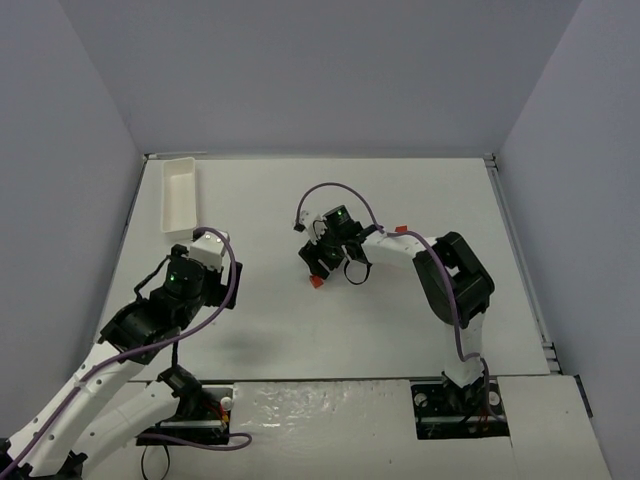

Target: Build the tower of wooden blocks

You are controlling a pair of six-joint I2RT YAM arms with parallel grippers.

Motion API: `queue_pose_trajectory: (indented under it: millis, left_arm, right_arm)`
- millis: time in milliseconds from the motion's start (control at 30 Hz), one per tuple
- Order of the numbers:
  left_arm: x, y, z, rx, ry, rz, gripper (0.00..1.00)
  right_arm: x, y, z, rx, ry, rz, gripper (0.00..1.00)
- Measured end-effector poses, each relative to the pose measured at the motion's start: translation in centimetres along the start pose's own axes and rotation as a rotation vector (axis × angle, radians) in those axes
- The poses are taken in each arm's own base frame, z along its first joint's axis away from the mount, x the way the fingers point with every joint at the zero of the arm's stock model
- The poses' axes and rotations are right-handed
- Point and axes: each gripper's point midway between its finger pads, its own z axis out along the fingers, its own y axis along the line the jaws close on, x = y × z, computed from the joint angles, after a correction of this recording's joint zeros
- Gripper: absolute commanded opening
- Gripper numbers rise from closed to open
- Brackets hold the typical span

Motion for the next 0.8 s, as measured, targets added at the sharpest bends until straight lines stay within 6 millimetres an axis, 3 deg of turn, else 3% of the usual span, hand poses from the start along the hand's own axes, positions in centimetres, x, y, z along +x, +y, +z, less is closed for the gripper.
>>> queue_pose_trajectory:
  millis: [500,800]
  left_arm:
    - [0.1,-0.1,0.1,0.006,0.008,0.000,0.79]
    - [0.2,-0.1,0.2,0.008,0.014,0.002,0.79]
  right_arm:
    - [3.0,1.7,-2.7,0.012,0.052,0.102,0.64]
    - [3.2,3.1,-2.9,0.032,0.076,0.140,0.64]
